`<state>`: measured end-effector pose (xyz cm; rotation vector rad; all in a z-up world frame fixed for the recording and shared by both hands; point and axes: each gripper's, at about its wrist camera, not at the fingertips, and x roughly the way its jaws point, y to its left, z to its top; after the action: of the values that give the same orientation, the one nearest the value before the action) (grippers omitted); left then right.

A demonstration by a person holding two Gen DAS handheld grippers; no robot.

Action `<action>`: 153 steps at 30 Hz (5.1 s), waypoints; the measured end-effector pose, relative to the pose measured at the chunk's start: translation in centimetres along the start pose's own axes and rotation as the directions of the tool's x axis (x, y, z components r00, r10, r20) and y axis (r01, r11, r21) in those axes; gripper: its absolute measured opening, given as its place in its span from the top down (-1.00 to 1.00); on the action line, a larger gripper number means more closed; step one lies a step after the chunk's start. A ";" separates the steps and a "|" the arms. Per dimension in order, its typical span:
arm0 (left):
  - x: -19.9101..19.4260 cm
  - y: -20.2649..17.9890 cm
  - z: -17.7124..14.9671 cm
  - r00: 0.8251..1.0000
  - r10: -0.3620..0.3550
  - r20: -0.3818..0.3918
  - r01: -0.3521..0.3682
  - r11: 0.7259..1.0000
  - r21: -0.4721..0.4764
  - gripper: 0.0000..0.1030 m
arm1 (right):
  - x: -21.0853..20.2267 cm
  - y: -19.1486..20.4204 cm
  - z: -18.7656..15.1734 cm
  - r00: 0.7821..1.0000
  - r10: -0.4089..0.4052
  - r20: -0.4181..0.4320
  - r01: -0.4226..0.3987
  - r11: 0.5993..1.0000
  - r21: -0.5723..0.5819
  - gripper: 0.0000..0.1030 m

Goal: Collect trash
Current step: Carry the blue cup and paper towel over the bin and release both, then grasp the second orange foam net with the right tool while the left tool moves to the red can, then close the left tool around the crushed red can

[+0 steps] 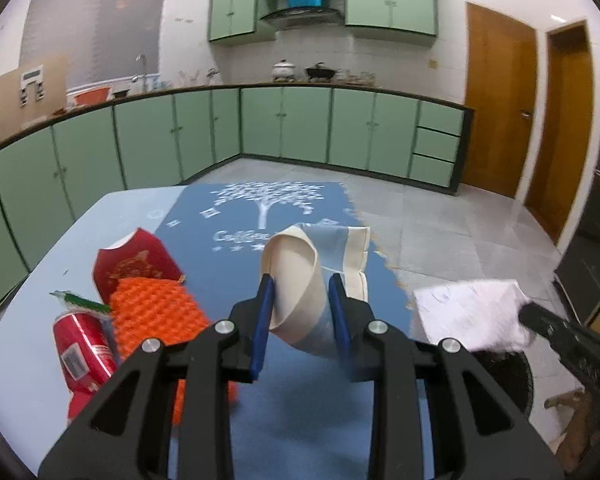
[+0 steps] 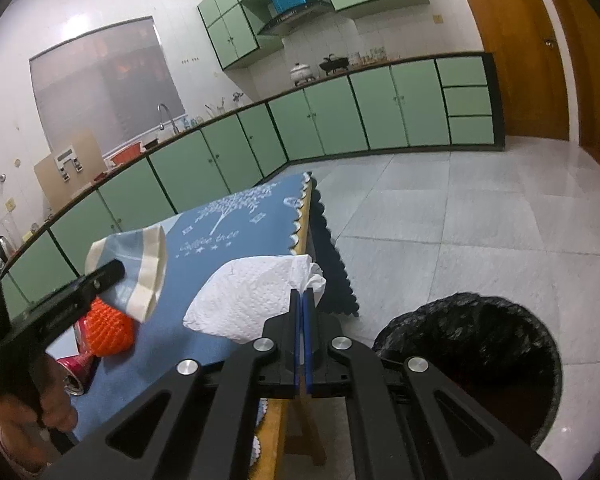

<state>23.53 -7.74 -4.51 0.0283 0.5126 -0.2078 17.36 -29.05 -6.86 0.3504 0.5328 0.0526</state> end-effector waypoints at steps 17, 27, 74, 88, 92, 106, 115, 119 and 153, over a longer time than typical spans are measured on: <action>0.0 -14.5 -2.6 0.968 -0.251 -0.009 0.251 0.961 0.119 0.47 | -7.0 -11.8 0.2 0.953 -0.299 0.037 0.295 0.951 0.087 0.97; 4.5 -18.2 -4.1 0.964 -0.245 -0.107 0.257 0.959 0.119 0.37 | -5.1 -15.2 -0.9 0.942 -0.334 -0.043 0.337 0.937 0.094 0.88; -11.6 22.5 -4.3 0.914 0.401 -0.053 -0.403 0.889 -0.218 -0.26 | 10.5 20.9 -4.7 0.947 0.189 -0.259 -0.237 0.957 -0.168 -0.56; -9.5 19.7 -4.9 0.948 0.305 -0.084 -0.316 0.927 -0.203 -0.37 | 10.8 19.8 -4.4 0.935 0.242 -0.258 -0.286 0.947 -0.147 0.66; -8.1 18.3 -4.2 0.956 0.282 -0.082 -0.293 0.935 -0.200 -0.43 | 8.5 18.0 -3.4 0.952 0.234 -0.199 -0.266 0.952 -0.151 0.66; -5.8 13.2 -6.3 0.931 0.324 -0.170 -0.359 0.901 -0.245 -0.45 | 5.4 12.5 -0.8 0.984 0.148 -0.095 -0.160 0.978 -0.135 0.66; -3.7 12.4 -8.2 0.911 0.364 -0.193 -0.399 0.897 -0.191 -0.48 | 5.1 11.7 -1.2 0.984 0.156 -0.087 -0.166 0.978 -0.125 0.66; -2.7 12.9 -8.1 0.905 0.379 -0.192 -0.413 0.892 -0.187 -0.50 | 5.1 11.3 -1.1 0.985 0.153 -0.083 -0.162 0.980 -0.115 0.66; -2.1 14.8 -9.3 0.911 0.320 -0.259 -0.384 0.887 -0.256 -0.74 | 5.6 10.4 -1.1 0.983 0.162 -0.083 -0.169 0.982 -0.089 0.66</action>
<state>20.28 7.87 -11.96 -0.1563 0.7363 0.2392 22.05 -18.14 -6.95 0.2989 0.5725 0.2522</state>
